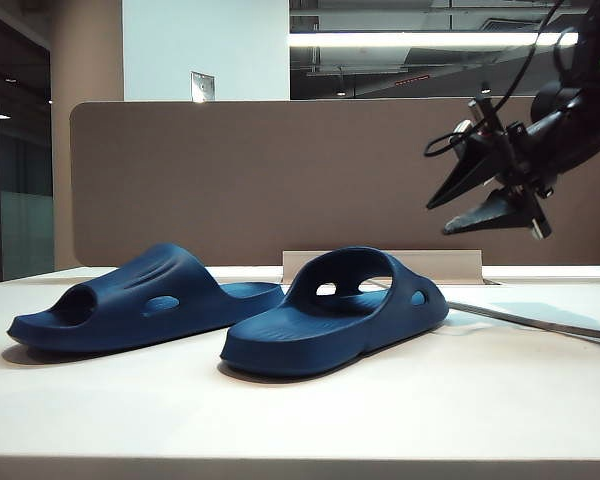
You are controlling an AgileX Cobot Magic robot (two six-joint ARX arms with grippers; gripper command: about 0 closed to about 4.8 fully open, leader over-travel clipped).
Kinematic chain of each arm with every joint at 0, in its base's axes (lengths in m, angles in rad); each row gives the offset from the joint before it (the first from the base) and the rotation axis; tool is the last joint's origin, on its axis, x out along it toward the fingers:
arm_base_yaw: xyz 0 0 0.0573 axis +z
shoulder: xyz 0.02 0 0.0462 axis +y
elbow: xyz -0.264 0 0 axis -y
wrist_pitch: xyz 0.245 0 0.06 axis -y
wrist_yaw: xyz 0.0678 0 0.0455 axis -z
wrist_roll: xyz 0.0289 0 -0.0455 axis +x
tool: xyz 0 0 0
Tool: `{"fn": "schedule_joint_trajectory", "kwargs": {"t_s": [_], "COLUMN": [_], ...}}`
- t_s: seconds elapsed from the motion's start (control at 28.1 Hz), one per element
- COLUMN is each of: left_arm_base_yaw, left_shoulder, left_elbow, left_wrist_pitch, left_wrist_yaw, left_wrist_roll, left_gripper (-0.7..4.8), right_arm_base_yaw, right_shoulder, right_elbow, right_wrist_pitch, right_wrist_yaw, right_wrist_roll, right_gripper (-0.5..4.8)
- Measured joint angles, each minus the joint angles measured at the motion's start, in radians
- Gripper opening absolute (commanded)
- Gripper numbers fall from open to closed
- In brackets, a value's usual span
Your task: Interlock the pair of blue slippers on the table with their fronts facing up.
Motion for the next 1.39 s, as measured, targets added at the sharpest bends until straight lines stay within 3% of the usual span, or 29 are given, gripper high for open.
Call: {"fn": "schedule_joint_trajectory", "kwargs": {"t_s": [0.04,0.43,0.75,1.03,1.39], "left_arm_base_yaw": [0.000,0.000,0.000,0.000,0.000], "left_shoulder": [0.000,0.000,0.000,0.000,0.000], "left_elbow": [0.000,0.000,0.000,0.000,0.000], "left_wrist_pitch": [0.000,0.000,0.000,0.000,0.000], "left_wrist_yaw": [0.002,0.003,0.003,0.003,0.003], "left_wrist_roll": [0.000,0.010,0.030,0.037,0.037], "left_gripper": [-0.06,-0.06,-0.06,-0.06,-0.06], "right_arm_base_yaw": [0.000,0.003,0.043,0.077,0.084], "right_shoulder": [0.026,0.219,0.234,0.242,0.248], "right_elbow": [0.030,0.245,0.253,0.253,0.251], "right_wrist_pitch": [-0.021,-0.209,-0.265,-0.279,-0.284], "right_wrist_yaw": [-0.003,-0.051,-0.018,0.052,0.060], "right_wrist_roll": [-0.021,-0.161,-0.243,-0.272,-0.280], "right_gripper": [2.16,2.43,2.43,2.44,2.44]}}
